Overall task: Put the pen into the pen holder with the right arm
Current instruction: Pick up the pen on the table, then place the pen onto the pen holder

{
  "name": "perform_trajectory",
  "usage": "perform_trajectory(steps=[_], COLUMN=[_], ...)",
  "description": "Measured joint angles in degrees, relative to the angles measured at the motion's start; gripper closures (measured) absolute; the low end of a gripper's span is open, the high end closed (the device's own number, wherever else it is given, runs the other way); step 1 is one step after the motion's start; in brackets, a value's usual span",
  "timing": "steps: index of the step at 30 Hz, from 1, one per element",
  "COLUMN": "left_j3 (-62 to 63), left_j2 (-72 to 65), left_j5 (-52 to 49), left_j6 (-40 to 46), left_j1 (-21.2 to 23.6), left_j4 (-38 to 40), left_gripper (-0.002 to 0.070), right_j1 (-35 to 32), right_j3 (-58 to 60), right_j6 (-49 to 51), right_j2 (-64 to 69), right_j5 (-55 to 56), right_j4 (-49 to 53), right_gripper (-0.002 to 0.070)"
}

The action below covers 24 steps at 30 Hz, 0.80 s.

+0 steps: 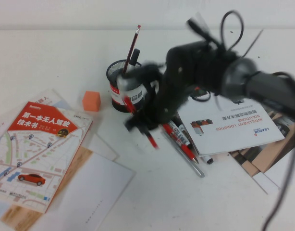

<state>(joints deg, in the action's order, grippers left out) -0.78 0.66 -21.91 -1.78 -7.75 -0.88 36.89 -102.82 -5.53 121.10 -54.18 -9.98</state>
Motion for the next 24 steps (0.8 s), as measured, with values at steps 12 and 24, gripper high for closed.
perform_trajectory(steps=[12,24], left_j3=[0.0,0.0], left_j2=[0.0,0.0], left_j5=[0.0,0.0], left_j6=[0.0,0.0], left_j1=[0.0,0.0], left_j4=[0.0,0.0], left_gripper=[0.0678,0.0678], right_j1=[0.0,0.12], right_j3=[17.83,18.01], right_j6=[-42.67,11.26], right_j2=[-11.58,-11.92], right_j5=[28.66,56.07], right_j4=[-40.0,9.98], right_gripper=[0.0614,0.0614])
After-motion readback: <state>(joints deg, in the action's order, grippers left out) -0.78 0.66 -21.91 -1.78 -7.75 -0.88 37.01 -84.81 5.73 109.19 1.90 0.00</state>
